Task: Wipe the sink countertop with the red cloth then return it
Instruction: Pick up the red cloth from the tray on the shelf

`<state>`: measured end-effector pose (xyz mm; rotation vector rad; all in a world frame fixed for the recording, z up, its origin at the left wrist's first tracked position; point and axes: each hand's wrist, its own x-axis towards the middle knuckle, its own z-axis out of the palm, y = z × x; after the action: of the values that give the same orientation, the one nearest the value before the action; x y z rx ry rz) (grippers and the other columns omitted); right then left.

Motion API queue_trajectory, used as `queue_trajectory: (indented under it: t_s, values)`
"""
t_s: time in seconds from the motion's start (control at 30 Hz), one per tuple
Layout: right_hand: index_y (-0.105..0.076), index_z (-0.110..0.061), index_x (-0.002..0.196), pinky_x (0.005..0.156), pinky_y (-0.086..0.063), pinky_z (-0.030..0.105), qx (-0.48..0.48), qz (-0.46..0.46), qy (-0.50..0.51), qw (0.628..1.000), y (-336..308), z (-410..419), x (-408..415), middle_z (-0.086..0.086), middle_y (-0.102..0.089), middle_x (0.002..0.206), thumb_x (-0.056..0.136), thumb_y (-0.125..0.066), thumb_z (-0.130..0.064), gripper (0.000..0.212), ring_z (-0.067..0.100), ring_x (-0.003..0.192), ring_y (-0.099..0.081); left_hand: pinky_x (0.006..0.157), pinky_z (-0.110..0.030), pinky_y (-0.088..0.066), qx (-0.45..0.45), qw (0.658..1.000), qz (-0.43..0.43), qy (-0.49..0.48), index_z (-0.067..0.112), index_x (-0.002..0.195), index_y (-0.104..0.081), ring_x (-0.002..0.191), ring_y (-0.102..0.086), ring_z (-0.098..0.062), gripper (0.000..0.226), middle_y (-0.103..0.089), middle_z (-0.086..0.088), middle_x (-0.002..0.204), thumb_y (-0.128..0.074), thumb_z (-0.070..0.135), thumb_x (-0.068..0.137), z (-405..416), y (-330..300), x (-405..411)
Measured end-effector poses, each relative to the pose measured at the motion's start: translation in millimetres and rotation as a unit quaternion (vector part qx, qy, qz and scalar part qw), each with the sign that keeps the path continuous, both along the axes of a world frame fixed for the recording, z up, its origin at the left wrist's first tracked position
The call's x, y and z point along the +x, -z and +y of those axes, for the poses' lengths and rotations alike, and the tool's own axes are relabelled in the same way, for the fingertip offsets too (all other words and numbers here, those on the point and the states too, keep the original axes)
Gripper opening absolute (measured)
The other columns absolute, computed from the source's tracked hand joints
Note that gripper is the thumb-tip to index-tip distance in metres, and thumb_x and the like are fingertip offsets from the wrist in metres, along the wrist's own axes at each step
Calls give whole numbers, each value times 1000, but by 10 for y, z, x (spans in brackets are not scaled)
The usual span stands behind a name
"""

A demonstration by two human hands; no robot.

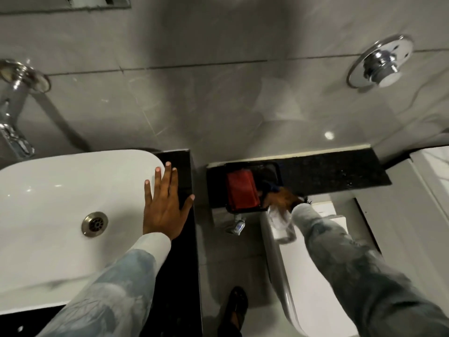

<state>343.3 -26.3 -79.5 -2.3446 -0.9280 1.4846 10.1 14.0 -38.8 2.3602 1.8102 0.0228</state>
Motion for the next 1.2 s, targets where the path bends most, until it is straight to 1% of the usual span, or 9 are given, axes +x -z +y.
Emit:
queue_trajectory:
  t_s: [0.07, 0.13, 0.2, 0.3, 0.63, 0.8, 0.9, 1.07, 1.2]
  values:
    - [-57, -12, 129, 88, -50, 34, 4, 38, -3, 999, 86, -91, -143, 20, -60, 110, 99, -55, 11, 38, 29, 102, -56, 132, -53, -2, -2, 1000, 3, -4, 17, 164, -3, 162, 9, -27, 83, 11, -2, 174, -26, 65, 99, 8, -3, 7]
    - [-60, -10, 122, 100, -48, 36, -28, 1, 18, 999, 162, -148, -242, 20, -62, 117, 100, -62, -5, 23, 25, 109, -52, 131, -53, -1, -8, 1000, -2, -7, 18, 164, -2, 161, 10, -27, 84, 12, -2, 174, -25, 65, 99, 8, 0, 11]
    - [-67, -9, 136, 114, -48, 43, -36, -62, 21, 997, 194, -168, -304, 22, -66, 137, 97, -66, -26, 43, 30, 125, -62, 131, -53, 0, -11, 1000, -12, -8, 19, 164, -1, 161, 11, -27, 83, 12, -1, 174, -27, 65, 99, 10, -2, 17]
    - [-63, -17, 146, 118, -46, 45, -34, -93, 39, 994, 138, -187, -400, 22, -62, 147, 97, -61, -42, 55, 42, 137, -59, 131, -52, 2, -13, 1000, -10, -9, 20, 164, 1, 161, 12, -27, 82, 13, -1, 174, -26, 65, 100, 12, -12, 10]
    - [-52, -11, 152, 117, -44, 48, -48, -124, 38, 990, 178, -87, -347, 24, -55, 152, 96, -57, -37, 62, 44, 141, -54, 131, -54, -7, -14, 1000, -17, -9, 19, 164, -6, 162, 3, -31, 82, 6, -3, 175, -28, 64, 99, -3, -46, 11]
    - [-57, -7, 146, 112, -48, 50, 68, -168, 104, 978, 82, 221, -40, 30, -60, 143, 97, -59, -35, 57, 49, 132, -58, 131, -55, -10, -8, 1000, -13, -8, 19, 164, -8, 162, 0, -31, 79, 3, -4, 175, -30, 61, 101, -11, -44, -3]
    - [-57, -11, 144, 98, -52, 47, 148, -183, 94, 967, 83, 440, 101, 28, -67, 132, 96, -62, -26, 51, 51, 121, -64, 130, -57, -14, 7, 1000, -14, -6, 17, 164, -13, 162, -5, -33, 78, -3, -6, 175, -26, 60, 100, -11, -7, -1]
    - [-61, -7, 132, 93, -59, 48, 183, -197, 120, 956, 224, 582, 187, 26, -73, 121, 96, -68, -29, 43, 49, 111, -70, 129, -59, -11, 23, 1000, 18, 0, 17, 163, -18, 161, -9, -35, 76, -8, -8, 174, -26, 58, 99, 11, 27, 3]
    - [-58, -3, 139, 93, -59, 50, 197, -204, 116, 952, 352, 423, 153, 29, -72, 121, 99, -67, -30, 49, 48, 111, -71, 130, -58, -9, 29, 999, 41, 4, 18, 163, -16, 161, -7, -35, 76, -6, -8, 174, -25, 57, 99, 10, 36, 14]
